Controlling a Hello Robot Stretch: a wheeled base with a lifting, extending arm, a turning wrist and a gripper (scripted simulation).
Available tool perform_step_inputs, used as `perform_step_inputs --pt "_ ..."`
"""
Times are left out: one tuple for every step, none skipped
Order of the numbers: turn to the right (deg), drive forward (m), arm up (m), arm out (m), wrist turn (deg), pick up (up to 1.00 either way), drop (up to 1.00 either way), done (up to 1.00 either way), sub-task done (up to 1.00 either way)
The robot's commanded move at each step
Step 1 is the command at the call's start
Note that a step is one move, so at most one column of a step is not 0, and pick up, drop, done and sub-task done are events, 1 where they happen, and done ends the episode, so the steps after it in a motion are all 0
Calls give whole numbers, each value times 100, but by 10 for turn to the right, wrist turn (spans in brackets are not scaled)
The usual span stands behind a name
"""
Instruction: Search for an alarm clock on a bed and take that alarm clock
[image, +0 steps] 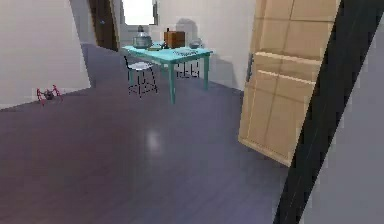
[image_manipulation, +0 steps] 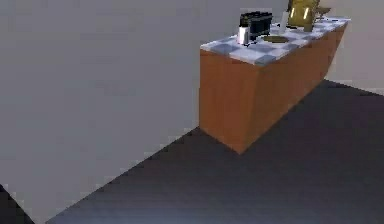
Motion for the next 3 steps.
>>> perform_step_inputs --pt "0 60 0 0 0 0 0 0 0" --pt "0 95 0 0 0 0 0 0 0" --pt "30 0 0 0 0 0 0 0 0"
